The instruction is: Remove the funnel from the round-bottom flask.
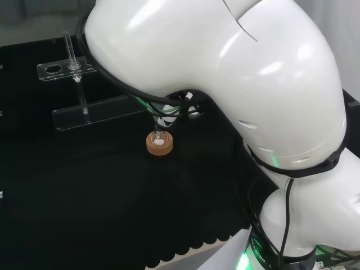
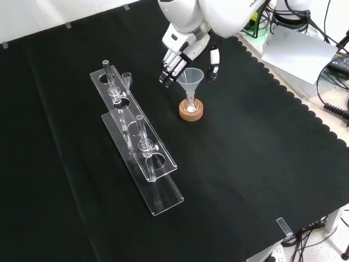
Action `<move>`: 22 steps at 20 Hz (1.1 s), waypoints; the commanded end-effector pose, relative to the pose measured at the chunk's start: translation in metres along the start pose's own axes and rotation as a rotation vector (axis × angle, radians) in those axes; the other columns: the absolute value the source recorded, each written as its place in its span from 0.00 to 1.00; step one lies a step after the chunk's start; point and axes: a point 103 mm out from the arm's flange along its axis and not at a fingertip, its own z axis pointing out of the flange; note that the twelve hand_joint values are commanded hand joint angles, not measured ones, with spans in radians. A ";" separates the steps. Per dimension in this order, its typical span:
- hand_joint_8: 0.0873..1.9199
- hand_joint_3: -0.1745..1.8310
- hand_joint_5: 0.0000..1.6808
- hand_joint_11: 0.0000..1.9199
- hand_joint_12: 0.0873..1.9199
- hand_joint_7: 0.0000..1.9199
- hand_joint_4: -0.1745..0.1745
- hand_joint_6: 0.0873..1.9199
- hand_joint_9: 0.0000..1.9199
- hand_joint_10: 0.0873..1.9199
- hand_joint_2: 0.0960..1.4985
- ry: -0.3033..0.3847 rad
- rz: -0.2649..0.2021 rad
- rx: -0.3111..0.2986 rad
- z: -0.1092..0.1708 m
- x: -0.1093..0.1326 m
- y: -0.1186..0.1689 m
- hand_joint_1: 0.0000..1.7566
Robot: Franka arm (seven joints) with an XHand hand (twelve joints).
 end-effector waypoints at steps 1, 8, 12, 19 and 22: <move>0.00 0.27 0.00 0.20 0.76 0.02 0.32 0.00 0.09 0.39 0.42 -0.005 -0.006 -0.004 0.001 0.001 0.004 0.40; 0.10 0.30 0.01 0.21 0.75 0.03 0.29 0.00 0.20 0.32 0.41 -0.038 0.000 -0.035 0.000 0.006 0.006 0.42; 0.29 0.35 0.16 0.24 0.72 0.09 0.25 0.00 0.29 0.29 0.41 -0.088 0.028 -0.111 -0.005 0.008 0.003 0.46; 0.29 0.40 0.37 0.30 0.68 0.22 0.43 0.27 0.42 0.20 0.45 -0.126 0.046 -0.154 -0.018 0.007 -0.001 0.51; 0.29 0.41 0.36 0.30 0.68 0.23 0.44 0.34 0.42 0.20 0.45 -0.129 0.031 -0.149 -0.029 0.003 -0.004 0.51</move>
